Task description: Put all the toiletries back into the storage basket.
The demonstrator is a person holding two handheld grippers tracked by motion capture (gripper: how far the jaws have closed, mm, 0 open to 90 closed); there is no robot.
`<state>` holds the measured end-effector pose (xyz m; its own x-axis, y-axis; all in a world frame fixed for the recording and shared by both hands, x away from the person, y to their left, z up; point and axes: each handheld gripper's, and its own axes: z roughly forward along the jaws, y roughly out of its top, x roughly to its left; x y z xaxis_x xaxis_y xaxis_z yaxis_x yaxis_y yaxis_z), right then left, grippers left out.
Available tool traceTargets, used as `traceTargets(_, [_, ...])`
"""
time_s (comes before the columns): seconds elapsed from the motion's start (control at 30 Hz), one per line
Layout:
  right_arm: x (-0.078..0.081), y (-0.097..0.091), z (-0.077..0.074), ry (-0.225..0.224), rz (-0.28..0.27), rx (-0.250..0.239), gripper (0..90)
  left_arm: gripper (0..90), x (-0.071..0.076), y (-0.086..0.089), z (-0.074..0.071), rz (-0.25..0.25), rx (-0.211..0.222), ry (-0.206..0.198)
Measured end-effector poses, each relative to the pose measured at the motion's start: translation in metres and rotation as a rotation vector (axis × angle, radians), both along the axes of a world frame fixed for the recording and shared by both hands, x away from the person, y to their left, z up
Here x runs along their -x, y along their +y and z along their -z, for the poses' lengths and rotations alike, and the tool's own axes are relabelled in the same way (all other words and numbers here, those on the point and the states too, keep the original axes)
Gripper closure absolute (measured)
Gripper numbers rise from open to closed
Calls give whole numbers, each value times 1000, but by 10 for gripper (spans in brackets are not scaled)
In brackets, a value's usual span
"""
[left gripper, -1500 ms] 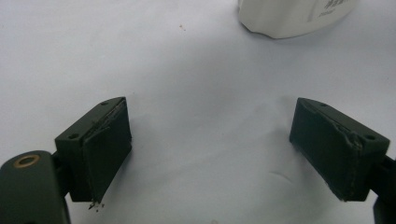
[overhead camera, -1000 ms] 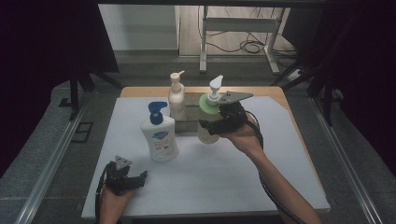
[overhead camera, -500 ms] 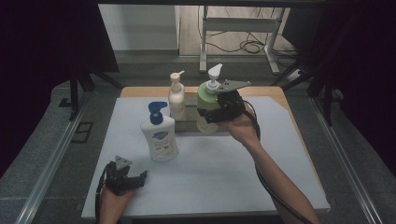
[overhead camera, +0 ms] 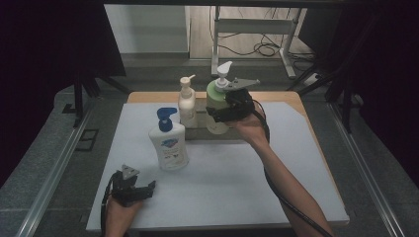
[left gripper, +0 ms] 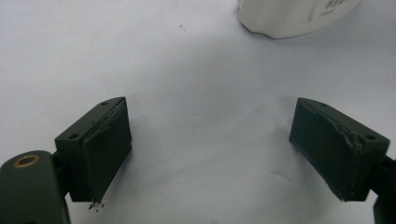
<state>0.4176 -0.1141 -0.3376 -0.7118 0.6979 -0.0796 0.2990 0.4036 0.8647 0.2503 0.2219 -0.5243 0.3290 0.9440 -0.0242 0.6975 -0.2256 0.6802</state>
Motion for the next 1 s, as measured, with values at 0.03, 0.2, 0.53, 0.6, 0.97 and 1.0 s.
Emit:
traceTargets(0.03, [-1, 1, 0, 1, 3, -1, 116, 124, 0, 0, 0, 0, 0, 0])
traceTargets(0.2, [-9, 3, -1, -5, 18, -1, 116, 124, 0, 0, 0, 0, 0, 0])
traceTargets(0.53, [-25, 10, 3, -10, 54, 2, 116, 124, 0, 0, 0, 0, 2, 3])
traceTargets(0.6, [-29, 10, 4, -7, 61, 3, 116, 124, 0, 0, 0, 0, 1, 2])
traceTargets(0.97, [-44, 16, 22, 5, 94, 17, 116, 123, 0, 0, 0, 0, 1, 3])
traceTargets(1.0, [-45, 17, 24, 5, 90, 20, 116, 123, 0, 0, 0, 0, 2, 3])
